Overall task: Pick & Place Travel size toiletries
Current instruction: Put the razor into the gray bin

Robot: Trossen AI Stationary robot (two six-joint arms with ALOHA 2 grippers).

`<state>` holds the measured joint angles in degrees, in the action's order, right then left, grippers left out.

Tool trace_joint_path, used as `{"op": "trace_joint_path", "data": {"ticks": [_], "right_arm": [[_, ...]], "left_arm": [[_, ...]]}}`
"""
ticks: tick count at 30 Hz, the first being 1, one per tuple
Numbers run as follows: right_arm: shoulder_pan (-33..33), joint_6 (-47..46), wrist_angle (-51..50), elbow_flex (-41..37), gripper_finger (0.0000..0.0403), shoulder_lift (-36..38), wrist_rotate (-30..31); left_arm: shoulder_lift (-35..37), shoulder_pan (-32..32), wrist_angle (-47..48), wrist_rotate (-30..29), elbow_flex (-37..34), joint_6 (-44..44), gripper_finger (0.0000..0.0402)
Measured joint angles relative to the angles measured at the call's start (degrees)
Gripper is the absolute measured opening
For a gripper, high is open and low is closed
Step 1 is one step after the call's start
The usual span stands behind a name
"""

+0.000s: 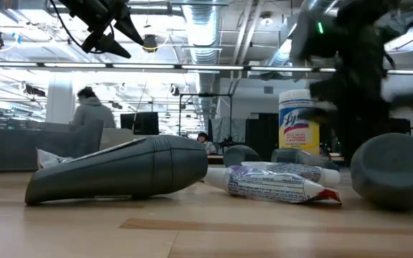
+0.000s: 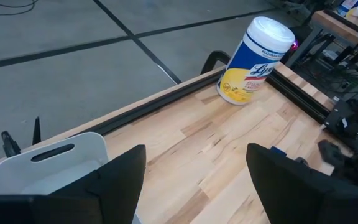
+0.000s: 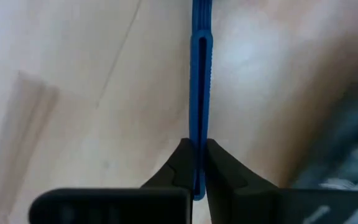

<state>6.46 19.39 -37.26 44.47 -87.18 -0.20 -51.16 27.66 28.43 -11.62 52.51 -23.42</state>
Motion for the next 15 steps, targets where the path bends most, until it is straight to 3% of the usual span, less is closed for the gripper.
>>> {"op": "trace_joint_path", "data": {"ticks": [7,15], "right_arm": [[-4.75,-4.22,4.53,3.75,0.0005,11.28,-0.84],[-12.09,-10.37,23.68,4.99,0.0005,21.50,-1.32]], "left_arm": [[0.02,0.00,-2.41,1.19,0.00,-0.01,0.0273],[-0.52,-3.37,-15.56,8.13,0.00,5.91,0.0273]]}}
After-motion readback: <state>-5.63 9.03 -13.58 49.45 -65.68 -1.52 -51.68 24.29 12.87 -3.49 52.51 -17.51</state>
